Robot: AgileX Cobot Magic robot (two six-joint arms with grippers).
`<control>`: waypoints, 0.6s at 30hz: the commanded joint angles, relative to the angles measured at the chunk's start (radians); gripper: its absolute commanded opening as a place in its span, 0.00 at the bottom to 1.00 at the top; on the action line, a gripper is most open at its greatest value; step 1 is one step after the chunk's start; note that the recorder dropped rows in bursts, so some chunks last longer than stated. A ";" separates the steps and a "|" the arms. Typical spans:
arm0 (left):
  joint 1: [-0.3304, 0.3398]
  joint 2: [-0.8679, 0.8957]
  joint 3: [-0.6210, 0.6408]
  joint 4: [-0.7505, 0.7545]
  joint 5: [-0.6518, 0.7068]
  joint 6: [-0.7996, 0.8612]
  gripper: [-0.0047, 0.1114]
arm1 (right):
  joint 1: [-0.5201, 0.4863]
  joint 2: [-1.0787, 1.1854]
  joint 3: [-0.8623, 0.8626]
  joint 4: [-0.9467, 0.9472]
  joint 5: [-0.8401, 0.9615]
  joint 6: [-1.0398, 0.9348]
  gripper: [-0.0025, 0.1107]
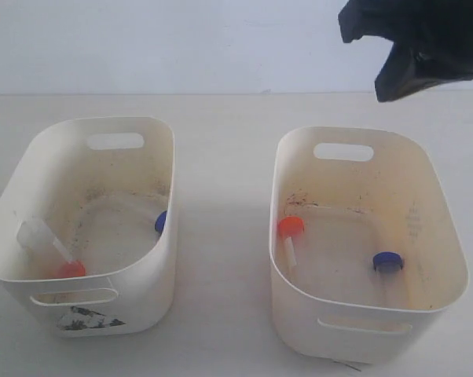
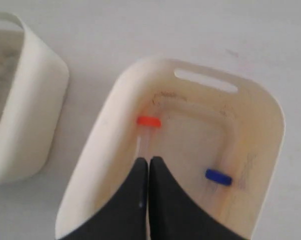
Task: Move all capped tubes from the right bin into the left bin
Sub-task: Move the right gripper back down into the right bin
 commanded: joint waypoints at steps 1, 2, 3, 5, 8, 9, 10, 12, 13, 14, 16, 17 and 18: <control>0.000 0.000 -0.004 -0.001 -0.002 -0.010 0.08 | -0.005 0.107 -0.080 -0.019 0.162 0.094 0.02; 0.000 0.000 -0.004 -0.001 -0.002 -0.010 0.08 | -0.005 0.128 -0.081 -0.014 0.162 0.115 0.02; 0.000 0.000 -0.004 -0.001 -0.002 -0.010 0.08 | -0.003 0.148 -0.079 -0.011 0.162 0.127 0.02; 0.000 0.000 -0.004 -0.001 -0.002 -0.010 0.08 | -0.003 0.186 -0.079 -0.006 0.162 0.154 0.02; 0.000 0.000 -0.004 -0.001 -0.002 -0.010 0.08 | -0.003 0.240 -0.079 0.018 0.162 0.176 0.02; 0.000 0.000 -0.004 -0.001 -0.002 -0.010 0.08 | -0.003 0.258 -0.079 0.028 0.162 0.176 0.02; 0.000 0.000 -0.004 -0.001 -0.002 -0.010 0.08 | -0.003 0.275 -0.079 0.032 0.162 0.176 0.02; 0.000 0.000 -0.004 -0.001 -0.002 -0.010 0.08 | -0.001 0.309 -0.079 0.044 0.162 0.176 0.02; 0.000 0.000 -0.004 -0.001 -0.002 -0.010 0.08 | 0.005 0.322 -0.079 0.047 0.162 0.176 0.02; 0.000 0.000 -0.004 -0.001 -0.002 -0.010 0.08 | 0.013 0.338 -0.079 0.034 0.162 0.176 0.02; 0.000 0.000 -0.004 -0.001 -0.002 -0.010 0.08 | 0.036 0.366 -0.079 -0.009 0.162 0.181 0.02; 0.000 0.000 -0.004 -0.001 -0.002 -0.010 0.08 | 0.045 0.377 -0.079 -0.024 0.162 0.191 0.02; 0.000 0.000 -0.004 -0.001 -0.002 -0.010 0.08 | 0.057 0.389 -0.079 -0.042 0.157 0.201 0.02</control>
